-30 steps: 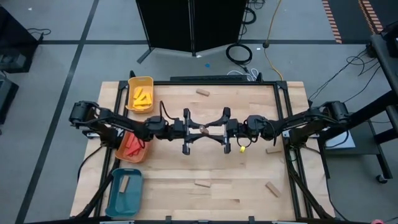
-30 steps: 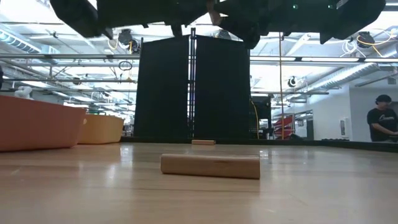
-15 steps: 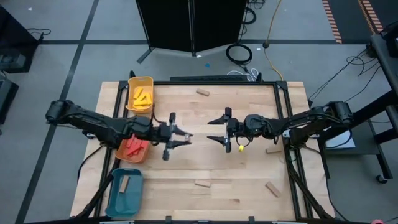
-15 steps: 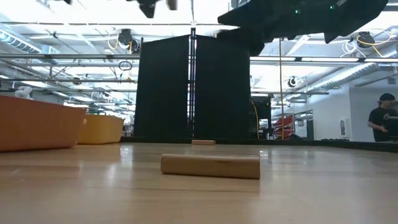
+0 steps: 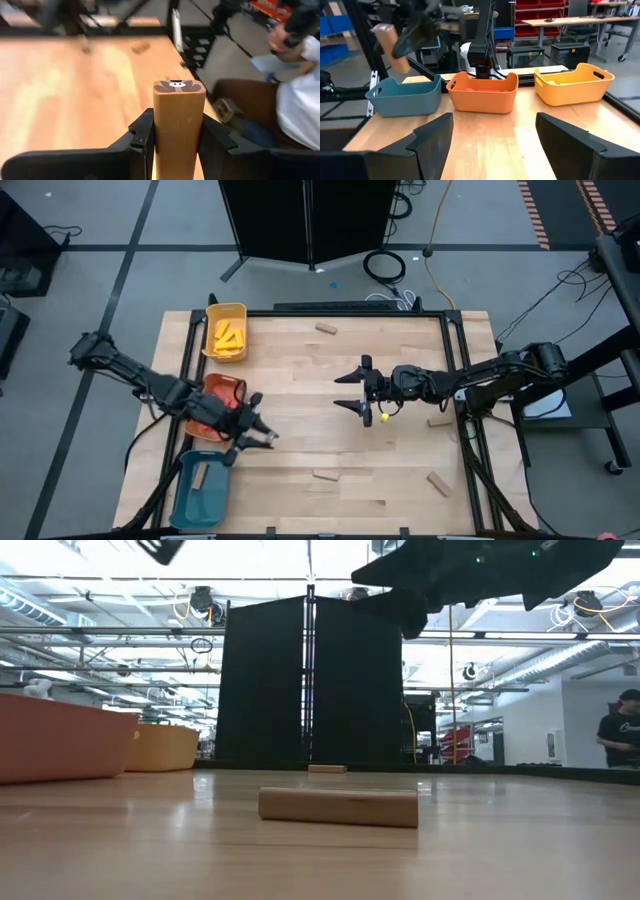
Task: Sort blocks
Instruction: Put the top right brown block in the blue bin
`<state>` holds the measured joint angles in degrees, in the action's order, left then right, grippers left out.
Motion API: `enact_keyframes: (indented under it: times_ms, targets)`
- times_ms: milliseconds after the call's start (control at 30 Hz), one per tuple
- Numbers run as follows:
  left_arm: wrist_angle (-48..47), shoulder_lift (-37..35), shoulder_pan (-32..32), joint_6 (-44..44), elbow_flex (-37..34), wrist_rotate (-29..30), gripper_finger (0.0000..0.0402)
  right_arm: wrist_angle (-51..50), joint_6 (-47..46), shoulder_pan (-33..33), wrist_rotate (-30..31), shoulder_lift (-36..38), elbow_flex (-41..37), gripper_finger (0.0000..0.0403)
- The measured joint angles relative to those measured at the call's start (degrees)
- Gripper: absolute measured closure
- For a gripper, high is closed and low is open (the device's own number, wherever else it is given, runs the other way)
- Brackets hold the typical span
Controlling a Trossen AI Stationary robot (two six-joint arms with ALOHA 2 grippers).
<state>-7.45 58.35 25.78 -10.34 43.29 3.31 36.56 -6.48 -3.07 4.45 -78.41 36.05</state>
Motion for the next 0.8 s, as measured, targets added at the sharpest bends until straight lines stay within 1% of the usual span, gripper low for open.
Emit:
enact_keyframes:
  times_ms: [100,200,400,500,567,700,800]
  targets:
    - [-5.53,0.00,3.68,-6.35,1.75,0.27,0.0303,0.00,-1.45,0.00,0.01,0.00,0.00,0.0126]
    - [-9.70,0.00,7.17,-13.68,2.20,2.00,0.0303,0.05,-1.86,-0.02,0.00,0.00,0.00,0.0126]
    - [-20.66,0.77,13.69,-34.59,2.20,2.29,0.0303,1.10,-1.88,-0.02,0.02,0.00,0.00,0.0126]
    - [-26.15,2.32,16.82,-45.30,2.20,-0.04,0.0303,1.40,-2.53,-0.04,0.00,0.00,0.00,0.0126]
    - [-28.70,3.68,18.61,-50.96,2.20,-2.78,0.0303,1.23,-3.97,-0.04,-0.06,0.00,0.00,0.0126]
    - [-29.54,6.11,22.34,-59.59,2.20,-7.69,0.0303,-0.72,-5.31,-0.11,-0.31,0.00,0.00,0.0126]
    - [-29.55,7.33,25.52,-66.65,2.20,-8.92,0.0303,-1.66,-5.25,-0.22,-0.29,0.00,0.00,0.0126]
